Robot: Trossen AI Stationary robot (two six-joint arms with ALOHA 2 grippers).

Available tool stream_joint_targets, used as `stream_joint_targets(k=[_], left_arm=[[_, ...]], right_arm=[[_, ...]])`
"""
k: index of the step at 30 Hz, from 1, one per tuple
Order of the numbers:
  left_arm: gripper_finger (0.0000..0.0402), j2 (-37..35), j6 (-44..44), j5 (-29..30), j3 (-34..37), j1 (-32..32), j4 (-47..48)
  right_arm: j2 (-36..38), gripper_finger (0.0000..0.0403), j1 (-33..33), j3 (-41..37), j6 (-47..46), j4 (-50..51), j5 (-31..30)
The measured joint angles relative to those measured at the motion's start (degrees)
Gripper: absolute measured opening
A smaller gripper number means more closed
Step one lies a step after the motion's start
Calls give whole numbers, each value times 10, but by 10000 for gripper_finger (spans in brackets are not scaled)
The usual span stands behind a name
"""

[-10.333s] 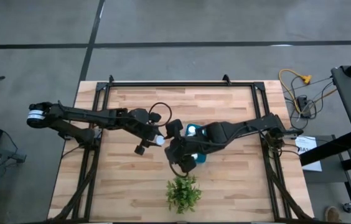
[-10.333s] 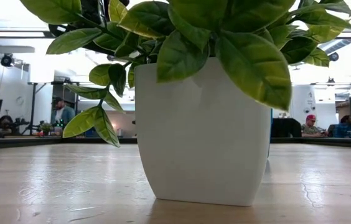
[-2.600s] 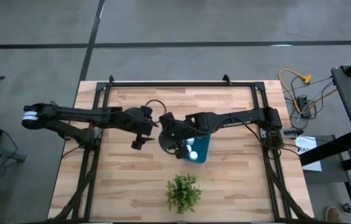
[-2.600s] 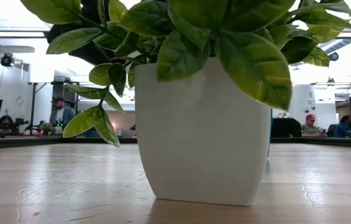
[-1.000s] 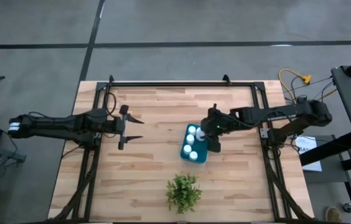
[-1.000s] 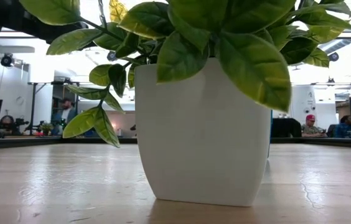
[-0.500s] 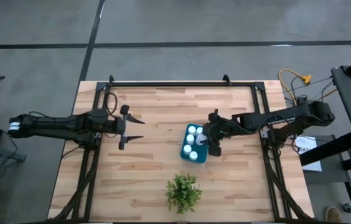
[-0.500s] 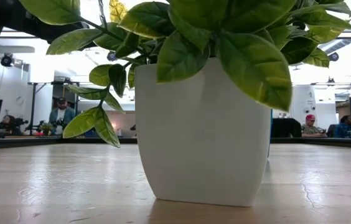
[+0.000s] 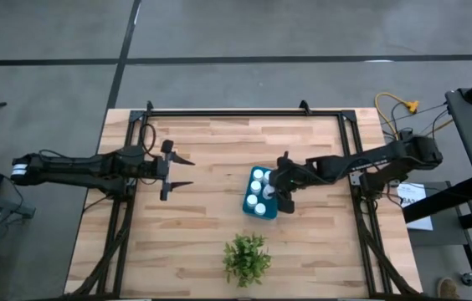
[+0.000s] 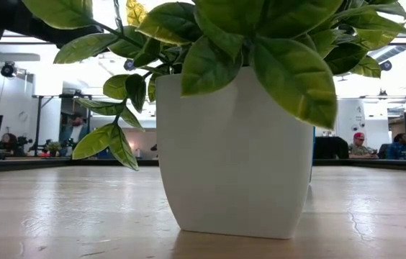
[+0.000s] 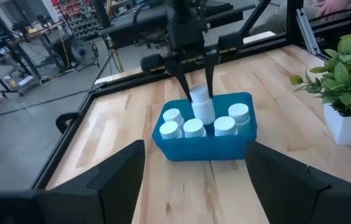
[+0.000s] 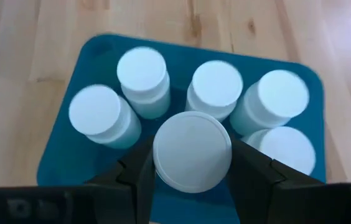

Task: Pick and place pill bottles into a basket
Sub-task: Put the white pill bottle into the blue bin

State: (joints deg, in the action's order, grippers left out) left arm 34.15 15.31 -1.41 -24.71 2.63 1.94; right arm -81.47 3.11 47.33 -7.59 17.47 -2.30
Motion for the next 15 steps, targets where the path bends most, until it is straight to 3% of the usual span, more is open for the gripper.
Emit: stream_joint_targets(k=[15], left_arm=[[258, 3, 0, -1, 0, 0, 0]], right_arm=[[-62, 147, -2, 0, 7, -22, 8]])
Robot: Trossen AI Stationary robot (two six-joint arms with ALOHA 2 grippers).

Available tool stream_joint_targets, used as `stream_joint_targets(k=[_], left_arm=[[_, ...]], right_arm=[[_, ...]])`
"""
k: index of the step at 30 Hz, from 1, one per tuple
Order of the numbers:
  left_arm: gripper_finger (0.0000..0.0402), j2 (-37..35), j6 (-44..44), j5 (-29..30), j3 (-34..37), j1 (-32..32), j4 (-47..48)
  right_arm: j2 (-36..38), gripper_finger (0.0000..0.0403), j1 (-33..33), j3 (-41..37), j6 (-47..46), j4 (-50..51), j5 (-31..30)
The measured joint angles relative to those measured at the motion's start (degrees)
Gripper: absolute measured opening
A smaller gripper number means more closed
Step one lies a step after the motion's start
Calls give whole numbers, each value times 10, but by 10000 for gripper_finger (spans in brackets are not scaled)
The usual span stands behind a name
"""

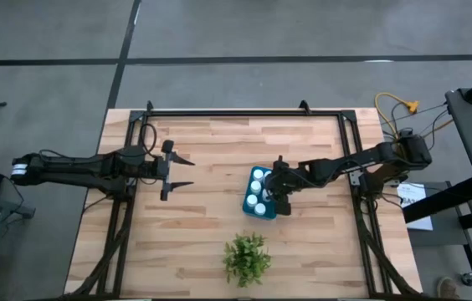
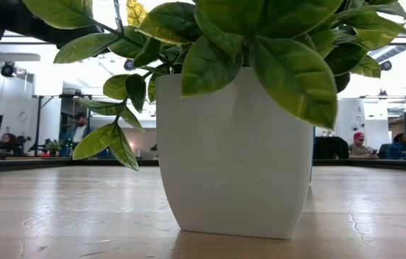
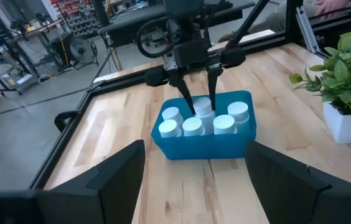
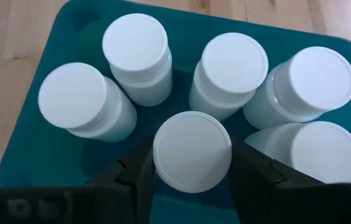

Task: Pick and place pill bottles into a basket
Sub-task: Put the white pill bottle into the blue bin

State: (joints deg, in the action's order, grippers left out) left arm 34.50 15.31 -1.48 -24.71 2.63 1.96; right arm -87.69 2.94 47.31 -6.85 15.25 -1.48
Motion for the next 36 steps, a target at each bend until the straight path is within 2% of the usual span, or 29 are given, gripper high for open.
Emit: stream_joint_targets(k=[17, 26, 36], left_arm=[[258, 0, 0, 0, 0, 0, 0], [258, 0, 0, 0, 0, 0, 0], [258, 0, 0, 0, 0, 0, 0]], right_arm=[[-1, 148, -15, -17, -1, -10, -15], [-1, 181, -15, -18, 0, -10, -15], [-1, 183, -15, -18, 0, -10, -15]])
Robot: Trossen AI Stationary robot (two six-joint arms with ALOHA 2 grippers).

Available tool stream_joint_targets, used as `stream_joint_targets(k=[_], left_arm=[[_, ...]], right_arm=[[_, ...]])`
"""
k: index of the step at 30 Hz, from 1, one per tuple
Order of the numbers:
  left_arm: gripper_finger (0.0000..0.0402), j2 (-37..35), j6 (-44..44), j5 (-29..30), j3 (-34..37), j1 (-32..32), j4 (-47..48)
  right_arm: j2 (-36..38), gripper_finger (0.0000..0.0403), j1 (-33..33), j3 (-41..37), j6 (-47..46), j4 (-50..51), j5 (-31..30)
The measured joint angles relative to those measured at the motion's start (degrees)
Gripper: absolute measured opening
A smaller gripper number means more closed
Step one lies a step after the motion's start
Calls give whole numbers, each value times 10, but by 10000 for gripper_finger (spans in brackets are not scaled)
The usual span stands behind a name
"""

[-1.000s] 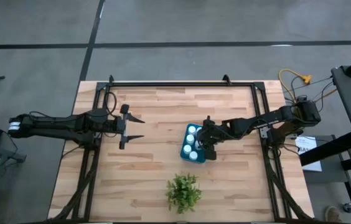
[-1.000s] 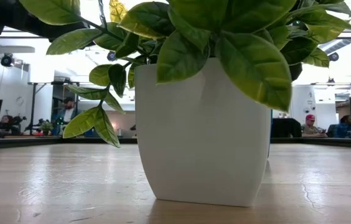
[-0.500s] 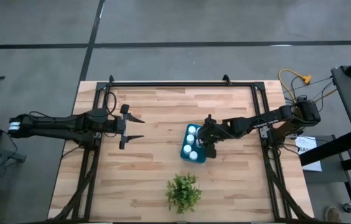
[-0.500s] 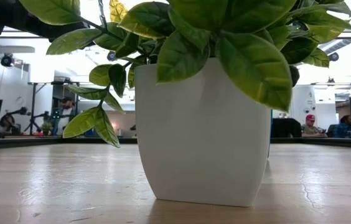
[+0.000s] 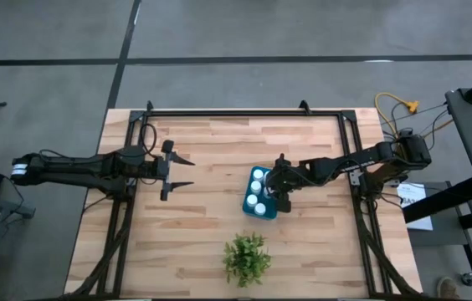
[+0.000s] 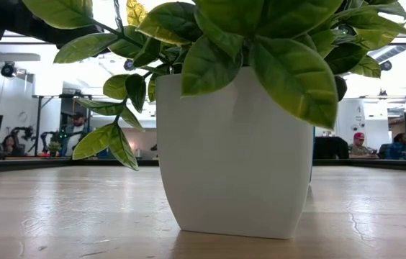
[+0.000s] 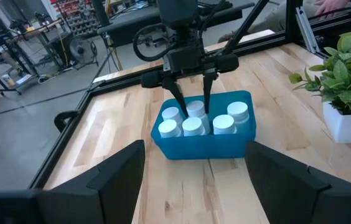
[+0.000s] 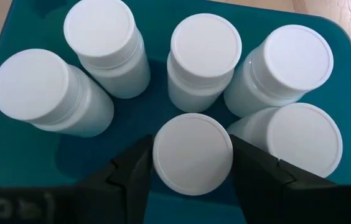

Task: Pick and place pill bottles into a basket
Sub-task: Put the white pill bottle into the blue bin, then return to Home Position

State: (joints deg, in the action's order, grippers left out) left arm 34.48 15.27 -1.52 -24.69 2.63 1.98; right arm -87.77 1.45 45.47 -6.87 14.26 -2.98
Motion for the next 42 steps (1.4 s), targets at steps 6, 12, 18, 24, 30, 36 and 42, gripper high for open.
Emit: stream_joint_targets(k=[6, 12, 18, 24, 30, 36, 42], left_arm=[[258, 0, 0, 0, 0, 0, 0], [258, 0, 0, 0, 0, 0, 0], [258, 0, 0, 0, 0, 0, 0], [258, 0, 0, 0, 0, 0, 0], [258, 0, 0, 0, 0, 0, 0], [258, 0, 0, 0, 0, 0, 0], [258, 0, 0, 0, 0, 0, 0]], right_arm=[[0, 190, 0, 0, 0, 0, 0], [0, 206, 0, 0, 0, -13, 1], [0, 229, 0, 0, -5, -12, 5], [0, 243, 0, 0, -7, -12, 18], [0, 242, 0, 10, -2, -12, 20], [0, 235, 0, 25, 20, -9, 20], [3, 233, 0, 52, 31, 9, 20]])
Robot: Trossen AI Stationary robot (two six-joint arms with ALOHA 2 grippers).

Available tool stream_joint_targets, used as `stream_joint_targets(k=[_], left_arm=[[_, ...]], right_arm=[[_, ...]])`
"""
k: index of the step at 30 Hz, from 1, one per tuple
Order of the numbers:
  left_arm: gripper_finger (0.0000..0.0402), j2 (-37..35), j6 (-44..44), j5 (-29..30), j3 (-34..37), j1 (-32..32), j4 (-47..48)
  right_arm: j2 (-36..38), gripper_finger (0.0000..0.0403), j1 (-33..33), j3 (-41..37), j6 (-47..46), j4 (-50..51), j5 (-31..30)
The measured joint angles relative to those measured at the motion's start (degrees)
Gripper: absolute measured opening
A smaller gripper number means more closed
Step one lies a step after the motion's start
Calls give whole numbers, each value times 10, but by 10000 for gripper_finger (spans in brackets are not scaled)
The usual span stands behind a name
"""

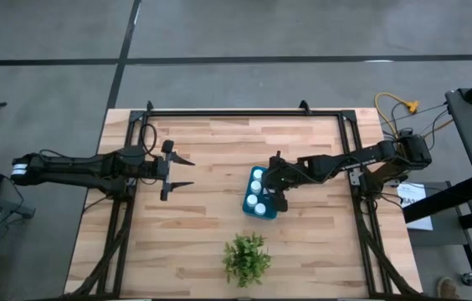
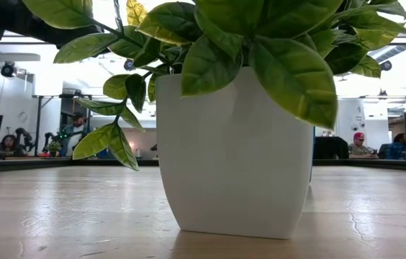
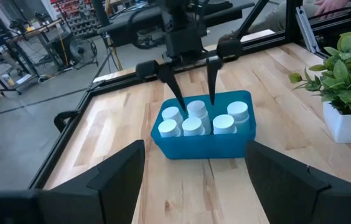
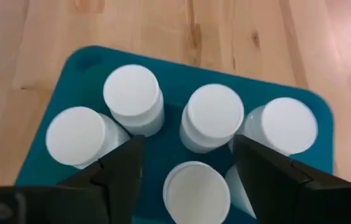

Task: Pick and place pill bottles into a basket
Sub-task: Return to Home Position

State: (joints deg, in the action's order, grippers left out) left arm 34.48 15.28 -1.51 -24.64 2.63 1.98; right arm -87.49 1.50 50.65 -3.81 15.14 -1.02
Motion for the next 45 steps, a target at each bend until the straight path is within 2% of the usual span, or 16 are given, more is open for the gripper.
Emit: stream_joint_targets(k=[6, 10, 15, 19, 21, 25, 30, 37, 43, 45], left_arm=[[258, 0, 0, 0, 0, 0, 0], [258, -1, -15, 0, 0, 0, -1], [229, -7, -29, 0, 0, -1, -1], [170, -19, -30, -1, 8, 0, 0], [135, -27, -30, -1, 11, 0, -1], [70, -44, -30, -1, 14, 0, 1], [10, -60, -29, -5, 16, -1, 5], [1, -81, -30, -5, 51, -1, -5], [0, -109, -37, -95, 96, -2, -38], [0, -120, -54, -102, 107, -2, -49]], right_arm=[[9, 225, 1, 61, 2, 85, 0], [21, 203, 6, 84, 19, 93, -5], [54, 128, 12, 78, 42, 57, -6], [102, 46, 16, 32, 58, -18, -6], [131, 18, 16, 0, 71, -60, -6], [190, 12, 16, -64, 80, -140, -6], [267, 9, 16, -142, 98, -204, -4], [374, 8, 16, -268, 106, -308, -4], [466, 8, 16, -362, 69, -382, 24], [497, 8, 17, -393, 65, -404, 31]])
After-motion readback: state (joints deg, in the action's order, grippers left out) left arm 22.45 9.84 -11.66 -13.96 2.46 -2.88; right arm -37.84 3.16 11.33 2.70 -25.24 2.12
